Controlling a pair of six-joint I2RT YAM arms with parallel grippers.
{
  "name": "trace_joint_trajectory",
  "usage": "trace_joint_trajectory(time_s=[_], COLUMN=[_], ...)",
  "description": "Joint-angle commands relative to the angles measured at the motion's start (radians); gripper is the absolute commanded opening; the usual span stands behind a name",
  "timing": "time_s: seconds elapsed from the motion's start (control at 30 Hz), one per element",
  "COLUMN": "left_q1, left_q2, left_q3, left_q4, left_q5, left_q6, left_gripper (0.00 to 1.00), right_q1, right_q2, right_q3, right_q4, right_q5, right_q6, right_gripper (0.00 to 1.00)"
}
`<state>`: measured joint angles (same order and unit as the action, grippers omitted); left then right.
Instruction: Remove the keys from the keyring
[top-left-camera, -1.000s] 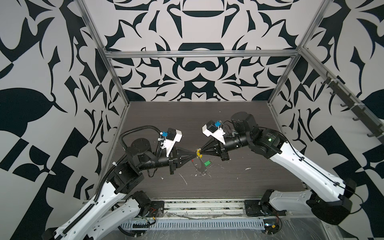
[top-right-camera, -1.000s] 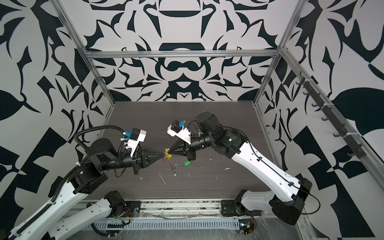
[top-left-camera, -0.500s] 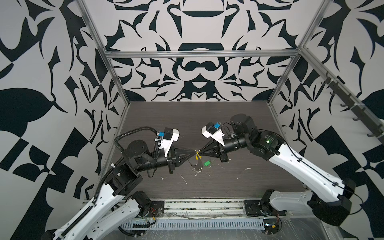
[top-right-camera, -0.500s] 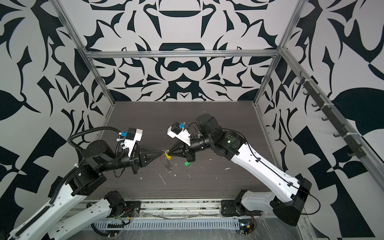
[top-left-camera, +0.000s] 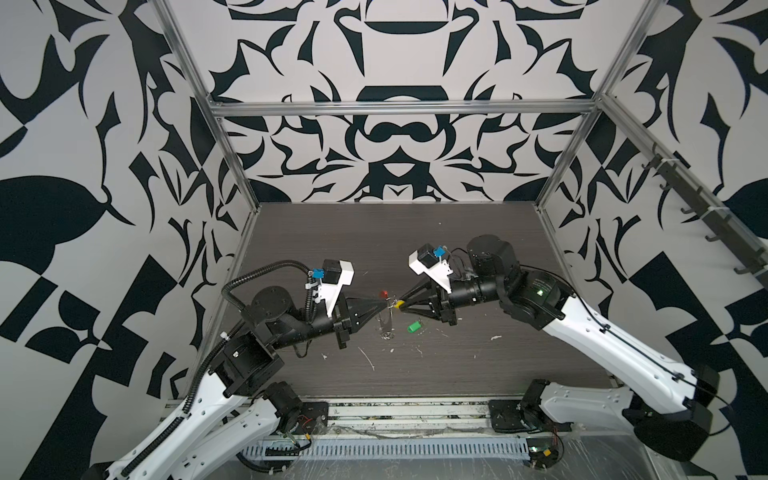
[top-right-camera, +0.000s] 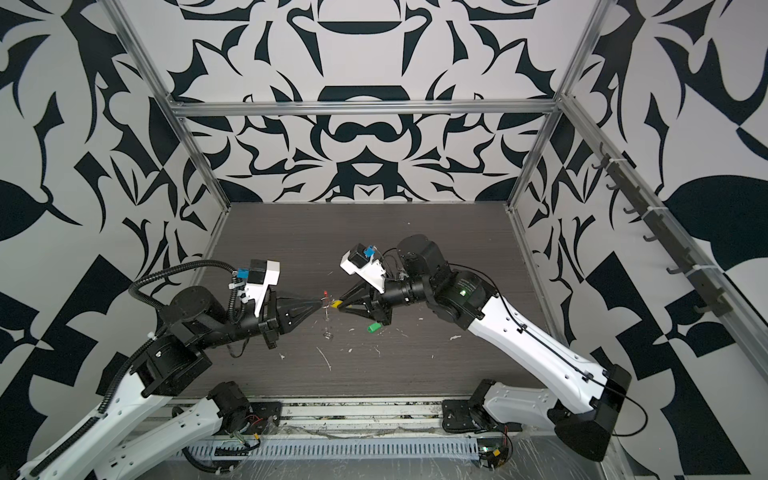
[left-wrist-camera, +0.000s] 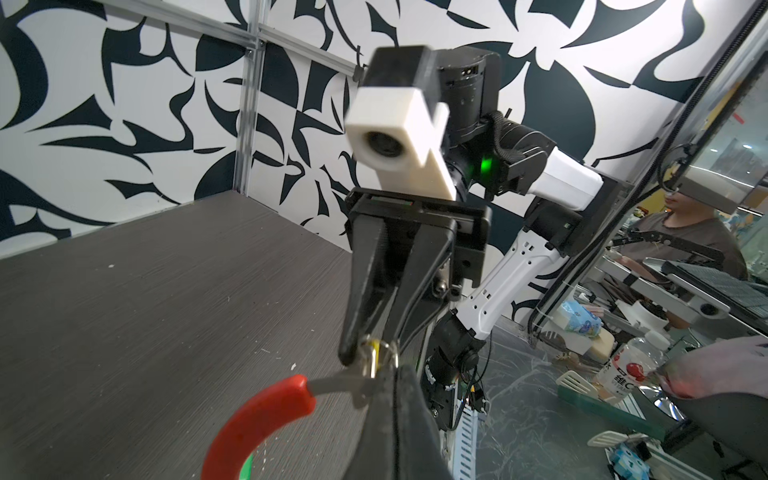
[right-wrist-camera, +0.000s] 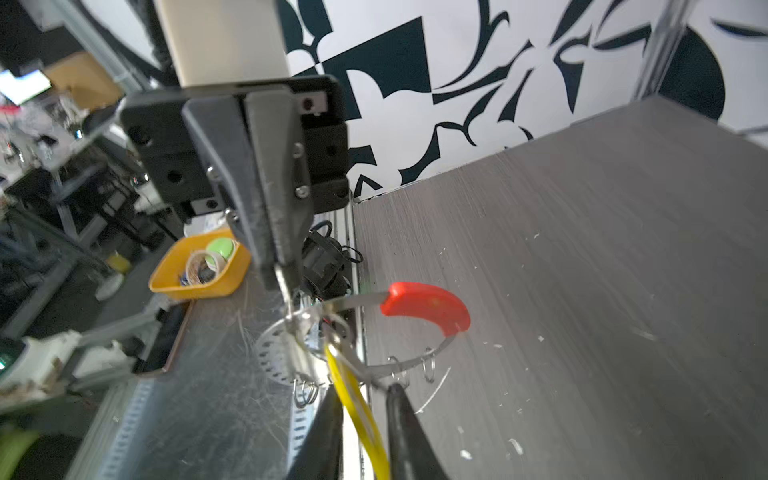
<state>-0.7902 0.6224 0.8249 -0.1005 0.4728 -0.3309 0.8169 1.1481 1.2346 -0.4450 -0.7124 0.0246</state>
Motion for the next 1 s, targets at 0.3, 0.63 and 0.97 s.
trace_joint_trajectory(time_s=[0.3, 0.63, 0.97], left_q1=[-0.003, -0.003, -0.003], left_q2=[0.03, 0.04, 0.034], left_q3=[0.054, 0.05, 0.039], left_q4=[0.028, 0.035, 0.051], left_q5=[0.096, 0.12, 0.073], left_q6=[0.046, 0.033, 0.029], left_gripper=[0.0, 0.0, 0.0], right_q1=[-0.004, 0.023, 0.042], right_q2=[-0.118, -0.025, -0.018], right_q3=[0.004, -0.016, -0.043], right_q4=[0.311, 0.417, 0.36], right_q5=[0.011, -0.178, -0.224], right_q6=[0.124, 0.206, 0.2], right_gripper=[0.49, 0.51, 0.48])
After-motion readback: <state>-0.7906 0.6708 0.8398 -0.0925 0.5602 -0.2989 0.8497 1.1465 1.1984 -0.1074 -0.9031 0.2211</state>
